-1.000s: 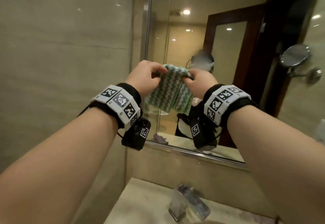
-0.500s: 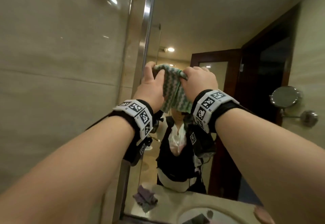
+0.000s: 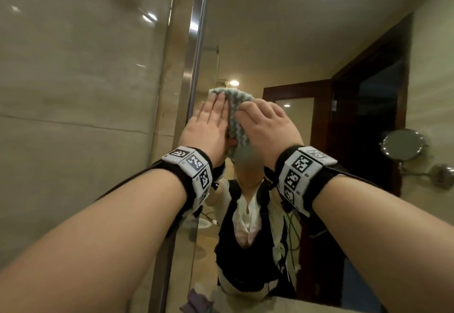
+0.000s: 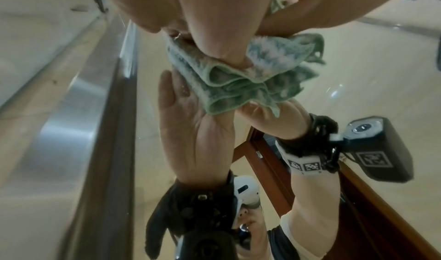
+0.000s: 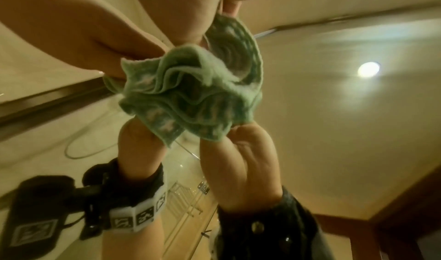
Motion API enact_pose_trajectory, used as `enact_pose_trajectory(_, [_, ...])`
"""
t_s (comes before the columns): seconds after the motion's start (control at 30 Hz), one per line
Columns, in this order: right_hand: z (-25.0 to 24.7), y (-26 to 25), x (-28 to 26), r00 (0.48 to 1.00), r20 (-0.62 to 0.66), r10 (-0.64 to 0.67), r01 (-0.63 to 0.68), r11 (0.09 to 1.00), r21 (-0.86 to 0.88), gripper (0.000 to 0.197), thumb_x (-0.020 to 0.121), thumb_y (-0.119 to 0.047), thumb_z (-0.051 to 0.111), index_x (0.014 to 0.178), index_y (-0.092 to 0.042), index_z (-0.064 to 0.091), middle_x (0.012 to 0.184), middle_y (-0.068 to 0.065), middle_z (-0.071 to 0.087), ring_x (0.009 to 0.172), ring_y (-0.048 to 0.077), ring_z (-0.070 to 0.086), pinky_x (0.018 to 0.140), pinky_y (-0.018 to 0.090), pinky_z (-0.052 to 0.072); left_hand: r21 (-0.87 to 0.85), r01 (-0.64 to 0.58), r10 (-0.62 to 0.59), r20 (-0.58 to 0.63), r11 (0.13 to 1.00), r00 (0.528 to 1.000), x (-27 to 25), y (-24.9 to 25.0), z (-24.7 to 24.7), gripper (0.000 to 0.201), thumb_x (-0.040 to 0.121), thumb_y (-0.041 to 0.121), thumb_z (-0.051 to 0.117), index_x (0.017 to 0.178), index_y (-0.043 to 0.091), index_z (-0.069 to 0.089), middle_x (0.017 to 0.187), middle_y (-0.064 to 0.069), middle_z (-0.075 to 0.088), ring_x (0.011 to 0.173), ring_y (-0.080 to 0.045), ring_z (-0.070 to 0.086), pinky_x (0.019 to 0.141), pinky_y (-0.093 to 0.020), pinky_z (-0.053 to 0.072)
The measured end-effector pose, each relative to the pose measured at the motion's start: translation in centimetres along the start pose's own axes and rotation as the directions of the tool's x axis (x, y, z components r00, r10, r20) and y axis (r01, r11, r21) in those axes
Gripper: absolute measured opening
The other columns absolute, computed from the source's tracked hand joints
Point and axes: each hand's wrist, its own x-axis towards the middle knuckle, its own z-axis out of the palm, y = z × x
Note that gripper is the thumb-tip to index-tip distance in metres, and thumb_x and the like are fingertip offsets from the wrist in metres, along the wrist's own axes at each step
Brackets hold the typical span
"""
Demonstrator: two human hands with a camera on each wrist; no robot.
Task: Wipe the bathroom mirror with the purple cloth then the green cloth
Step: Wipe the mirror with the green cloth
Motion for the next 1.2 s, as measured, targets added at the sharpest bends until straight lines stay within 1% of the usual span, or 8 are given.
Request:
enact_pose_trajectory(0.07, [0.0,0.3,-0.4,0.995,0.061,0.081,-0.079,0.996,-0.029,0.058,0.093,-0.028,0.045,0.146,-0.015,0.024,0.152,0.001,0.022,0.143,0.020,0.007,0.116,0.034,0.001,0.028,0.015,-0.016,0.035,0.999,0.999,0.4,-0.1,-0.3,0.083,0.097,0.051,0.027,0.144,0.005,-0.024,0.151,-0.009,-0.030,0.141,-0.022,-0.024,0.113,-0.034,-0.014])
enact_pose_trajectory(0.13, [0.3,-0.1,-0.4,0.989,0.071,0.129,-0.123,0.988,-0.092,0.059,0.097,-0.034,0.033,0.149,-0.014,0.012,0.157,0.002,0.011,0.145,0.021,-0.005,0.114,0.035,-0.009,0.045,0.027,-0.029,0.054,0.999,0.998,0.6,-0.3,-0.6,0.087,0.095,0.055,0.028,0.143,0.005,-0.025,0.151,-0.009,-0.030,0.141,-0.021,-0.024,0.113,-0.034,-0.015])
enact_pose_trajectory(0.23, [1.3,-1.0,0.5,0.986,0.089,0.143,-0.126,0.977,-0.172,0.067,0.099,-0.043,0.023,0.148,-0.006,-0.003,0.158,0.008,-0.001,0.143,0.026,-0.016,0.111,0.039,-0.018,0.107,0.029,-0.038,0.081,0.994,0.996,1.1,-0.6,-1.1,0.089,0.094,0.058,0.027,0.143,0.004,-0.025,0.152,-0.008,-0.029,0.141,-0.020,-0.023,0.113,-0.035,-0.015])
enact_pose_trajectory(0.37, [2.7,-1.4,2.3,0.975,0.143,0.170,-0.173,0.985,0.009,0.070,0.098,-0.046,0.019,0.146,-0.011,-0.017,0.154,0.007,-0.024,0.141,0.020,-0.024,0.111,0.036,-0.021,0.227,0.045,-0.069,0.099,0.973,0.993,2.1,-2.2,-2.0,0.091,0.092,0.062,0.024,0.144,0.004,-0.024,0.152,-0.008,-0.027,0.141,-0.021,-0.022,0.114,-0.036,-0.014])
enact_pose_trajectory(0.5, [4.1,-2.4,3.9,0.973,0.094,0.213,-0.220,0.972,0.077,0.060,0.098,-0.039,0.009,0.147,-0.016,-0.016,0.154,0.002,-0.024,0.141,0.017,-0.024,0.113,0.036,-0.020,0.311,0.026,-0.070,0.132,0.950,0.989,2.3,-3.7,-2.5,0.094,0.091,0.065,0.023,0.144,0.003,-0.023,0.153,-0.010,-0.026,0.142,-0.022,-0.020,0.114,-0.036,-0.013])
enact_pose_trajectory(0.83, [4.6,-1.0,2.9,0.985,0.031,0.171,-0.172,0.983,0.063,0.062,0.097,-0.039,0.013,0.147,-0.018,-0.016,0.154,0.002,-0.022,0.141,0.017,-0.022,0.110,0.035,-0.020,0.242,0.025,-0.070,0.180,0.970,0.981,2.2,-2.2,-2.3,0.097,0.091,0.062,0.029,0.143,0.000,-0.024,0.151,-0.016,-0.027,0.142,-0.026,-0.020,0.114,-0.037,-0.011])
enact_pose_trajectory(1.03, [4.7,2.3,-0.3,0.978,0.051,0.204,-0.207,0.976,0.073,0.062,0.096,-0.039,0.016,0.147,-0.021,-0.014,0.155,0.001,-0.022,0.141,0.016,-0.022,0.113,0.035,-0.018,0.179,-0.003,-0.024,0.150,0.984,0.988,2.3,1.9,-2.7,0.098,0.091,0.063,0.029,0.143,-0.001,-0.025,0.151,-0.016,-0.027,0.141,-0.027,-0.022,0.114,-0.038,-0.012])
enact_pose_trajectory(1.2, [4.4,7.1,-4.4,0.958,0.107,0.266,-0.275,0.957,0.087,0.064,0.095,-0.037,0.021,0.148,-0.024,-0.012,0.154,-0.002,-0.024,0.141,0.014,-0.024,0.113,0.034,-0.019,0.149,-0.059,0.040,0.123,0.987,0.992,3.1,7.9,-4.1,0.097,0.090,0.064,0.027,0.143,0.000,-0.024,0.151,-0.015,-0.028,0.141,-0.027,-0.022,0.115,-0.039,-0.012])
